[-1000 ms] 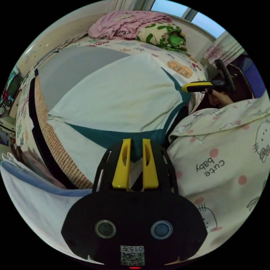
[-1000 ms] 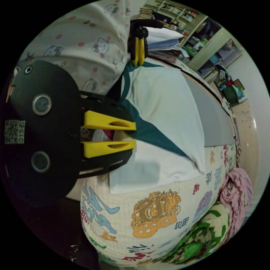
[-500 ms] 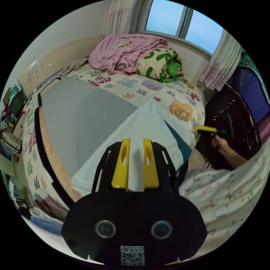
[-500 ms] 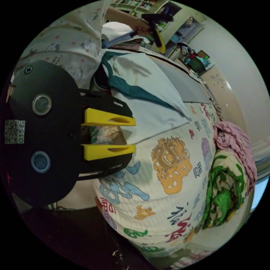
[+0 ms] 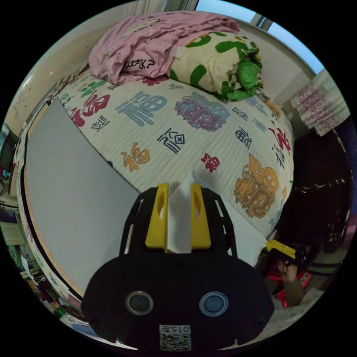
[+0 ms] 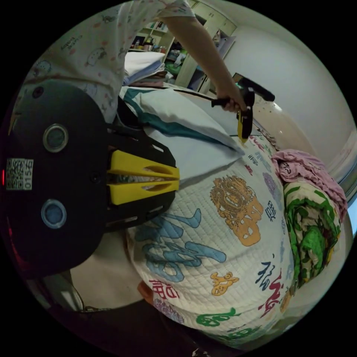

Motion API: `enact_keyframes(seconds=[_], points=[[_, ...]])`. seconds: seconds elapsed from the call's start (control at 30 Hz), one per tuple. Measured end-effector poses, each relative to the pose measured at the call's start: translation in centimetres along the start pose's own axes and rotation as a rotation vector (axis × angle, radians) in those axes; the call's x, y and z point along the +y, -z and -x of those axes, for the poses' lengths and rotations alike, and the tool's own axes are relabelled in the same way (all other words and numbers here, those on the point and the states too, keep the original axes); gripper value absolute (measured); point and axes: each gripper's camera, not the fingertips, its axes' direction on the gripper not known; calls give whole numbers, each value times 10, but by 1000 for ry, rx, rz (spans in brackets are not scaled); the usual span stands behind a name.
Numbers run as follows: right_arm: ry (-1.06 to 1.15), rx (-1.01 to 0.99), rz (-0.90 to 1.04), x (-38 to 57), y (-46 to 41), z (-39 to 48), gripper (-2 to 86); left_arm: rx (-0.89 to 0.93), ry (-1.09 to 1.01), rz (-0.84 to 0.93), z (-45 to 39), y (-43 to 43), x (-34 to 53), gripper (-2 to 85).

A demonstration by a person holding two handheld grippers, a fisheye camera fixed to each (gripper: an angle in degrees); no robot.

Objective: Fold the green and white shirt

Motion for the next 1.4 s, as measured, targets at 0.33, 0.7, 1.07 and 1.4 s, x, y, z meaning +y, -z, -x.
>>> enact_keyframes(seconds=[0.33, 0.7, 1.07, 1.4], points=[[23, -54, -31, 23, 44, -15, -3, -16, 20, 115, -33, -97, -23, 18], [448, -362, -244, 65, 180, 9, -2, 382, 25, -482, 6, 29, 85, 3], [894, -667, 346, 184, -11, 104, -2, 246, 282, -492, 167, -41, 408, 3], [1131, -489, 698, 249, -149, 97, -3, 57, 651, -414, 201, -148, 566, 21]])
